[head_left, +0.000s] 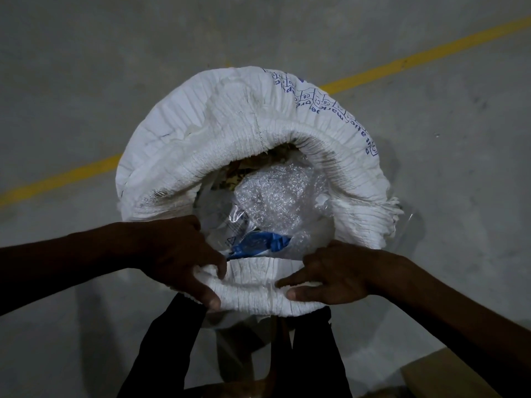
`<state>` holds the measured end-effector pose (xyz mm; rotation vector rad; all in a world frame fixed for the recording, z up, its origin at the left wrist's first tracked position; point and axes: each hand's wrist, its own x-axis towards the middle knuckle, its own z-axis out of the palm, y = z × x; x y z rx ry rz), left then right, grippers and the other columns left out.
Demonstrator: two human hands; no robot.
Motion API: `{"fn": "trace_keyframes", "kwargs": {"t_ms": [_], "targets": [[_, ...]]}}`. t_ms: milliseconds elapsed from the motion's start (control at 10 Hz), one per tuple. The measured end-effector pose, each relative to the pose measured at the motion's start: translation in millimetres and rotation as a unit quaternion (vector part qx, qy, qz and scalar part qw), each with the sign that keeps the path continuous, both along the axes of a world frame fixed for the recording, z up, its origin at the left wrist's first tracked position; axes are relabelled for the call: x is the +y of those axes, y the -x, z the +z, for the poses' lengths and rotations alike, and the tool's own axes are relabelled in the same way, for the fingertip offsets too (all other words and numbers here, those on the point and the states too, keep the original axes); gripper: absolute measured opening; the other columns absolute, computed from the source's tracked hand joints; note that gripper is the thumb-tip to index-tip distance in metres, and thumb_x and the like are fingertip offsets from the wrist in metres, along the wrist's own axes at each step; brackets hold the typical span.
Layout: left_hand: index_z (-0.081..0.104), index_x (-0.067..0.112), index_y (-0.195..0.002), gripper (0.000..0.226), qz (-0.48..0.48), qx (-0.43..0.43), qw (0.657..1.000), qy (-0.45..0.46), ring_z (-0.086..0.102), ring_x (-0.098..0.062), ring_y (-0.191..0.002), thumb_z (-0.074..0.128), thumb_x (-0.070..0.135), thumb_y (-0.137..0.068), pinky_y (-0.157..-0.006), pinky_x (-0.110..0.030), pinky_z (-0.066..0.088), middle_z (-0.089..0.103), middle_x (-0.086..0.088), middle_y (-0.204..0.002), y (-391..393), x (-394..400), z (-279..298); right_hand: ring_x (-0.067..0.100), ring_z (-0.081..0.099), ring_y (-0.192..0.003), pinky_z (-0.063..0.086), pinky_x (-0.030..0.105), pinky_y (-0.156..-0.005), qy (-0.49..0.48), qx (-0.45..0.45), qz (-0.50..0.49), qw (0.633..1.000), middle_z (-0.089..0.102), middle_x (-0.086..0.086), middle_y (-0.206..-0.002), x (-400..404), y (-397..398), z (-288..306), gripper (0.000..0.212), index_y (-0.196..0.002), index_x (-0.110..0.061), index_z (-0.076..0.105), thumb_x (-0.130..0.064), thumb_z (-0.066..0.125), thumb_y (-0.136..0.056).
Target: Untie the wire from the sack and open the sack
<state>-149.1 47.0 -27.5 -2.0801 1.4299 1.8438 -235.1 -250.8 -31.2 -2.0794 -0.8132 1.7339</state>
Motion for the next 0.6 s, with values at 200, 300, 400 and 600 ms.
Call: {"fn": "trace_keyframes", "kwargs": {"t_ms": [200,300,400,600], "targets": [[0.062,0.05,-0.129,0.09,0.031,-0.011,0.998,0.048,0.058,0.003,-0.113,0.018,0.104,-0.072,-0.109,-0.023,0.029,0.066,0.021,-0.113,6,-1,-6,0.018,0.052,-0.124,0.039,0.045,-0.109,-0.036,-0.037,-0.057,0.997,0.053,-0.003,-0.131,1,-4,-1,0.073,-0.143,-0.055,0.048,-0.087,0.015,-0.086],[0.063,0.047,-0.132,0.07,0.106,-0.055,0.984,0.13,0.057,-0.001,-0.115,0.035,0.092,-0.086,-0.103,-0.018,0.036,0.067,0.019,-0.123,-1,2,-4,0.014,0.058,-0.124,0.045,0.039,-0.106,-0.046,-0.065,-0.134,0.988,0.059,-0.005,-0.133,2,-11,-1,0.093,-0.141,-0.044,0.054,-0.094,0.009,-0.077],[0.057,0.047,-0.139,0.075,0.139,-0.099,0.971,0.167,0.056,0.0,-0.126,0.034,0.094,-0.085,-0.11,-0.026,0.043,0.063,0.021,-0.137,-6,0,1,0.009,0.066,-0.105,0.052,0.037,-0.096,-0.042,-0.106,-0.159,0.981,0.07,-0.008,-0.115,1,-21,3,0.085,-0.137,-0.041,0.057,-0.091,0.016,-0.083],[0.055,0.042,-0.142,0.066,0.165,-0.136,0.944,0.251,0.067,-0.005,-0.118,0.045,0.085,-0.092,-0.097,-0.032,0.055,0.068,0.017,-0.133,-14,7,32,0.012,0.062,-0.118,0.047,0.037,-0.104,-0.012,-0.131,-0.174,0.976,0.069,-0.008,-0.127,-2,-38,30,0.077,-0.143,-0.043,0.049,-0.088,0.025,-0.086]]}}
